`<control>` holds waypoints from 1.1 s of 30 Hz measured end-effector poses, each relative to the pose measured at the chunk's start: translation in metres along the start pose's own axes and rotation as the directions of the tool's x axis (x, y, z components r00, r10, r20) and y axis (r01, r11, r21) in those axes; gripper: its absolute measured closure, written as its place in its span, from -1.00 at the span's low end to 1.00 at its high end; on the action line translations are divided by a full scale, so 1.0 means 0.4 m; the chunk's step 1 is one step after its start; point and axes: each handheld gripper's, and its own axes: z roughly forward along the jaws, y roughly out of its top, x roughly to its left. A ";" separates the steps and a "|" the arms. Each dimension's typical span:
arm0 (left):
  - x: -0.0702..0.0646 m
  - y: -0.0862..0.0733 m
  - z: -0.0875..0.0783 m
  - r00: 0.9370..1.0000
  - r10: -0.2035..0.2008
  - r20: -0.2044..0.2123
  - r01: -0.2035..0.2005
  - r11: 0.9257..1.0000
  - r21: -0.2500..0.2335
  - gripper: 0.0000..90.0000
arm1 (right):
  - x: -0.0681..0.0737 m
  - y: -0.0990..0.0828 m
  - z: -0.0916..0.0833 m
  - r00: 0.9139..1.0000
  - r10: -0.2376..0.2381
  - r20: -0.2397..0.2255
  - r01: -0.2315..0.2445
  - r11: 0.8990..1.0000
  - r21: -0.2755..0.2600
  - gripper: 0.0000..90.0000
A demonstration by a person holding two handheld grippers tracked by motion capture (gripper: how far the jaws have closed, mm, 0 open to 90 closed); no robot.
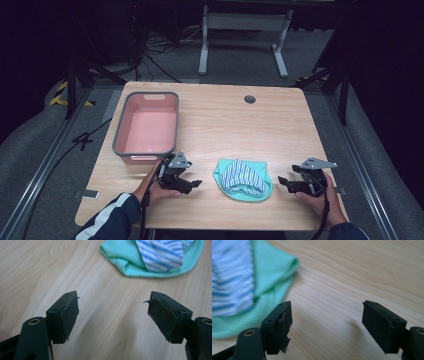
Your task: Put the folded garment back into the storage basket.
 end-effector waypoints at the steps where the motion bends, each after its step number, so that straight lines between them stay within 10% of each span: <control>1: 0.000 0.019 0.014 1.000 0.006 -0.003 -0.006 1.000 0.007 -0.44 | 0.009 0.006 -0.002 1.000 -0.005 -0.002 0.005 1.000 -0.004 -0.39; 15: -0.022 0.123 0.137 0.999 -0.020 0.025 0.019 1.000 0.016 -0.43 | 0.116 0.065 0.047 0.996 -0.069 -0.052 0.069 0.998 0.009 -0.31; 33: -0.040 0.115 0.191 0.999 0.018 -0.033 -0.017 0.999 0.045 -0.51 | 0.143 0.060 0.096 0.997 -0.058 -0.051 0.062 0.996 0.070 -0.32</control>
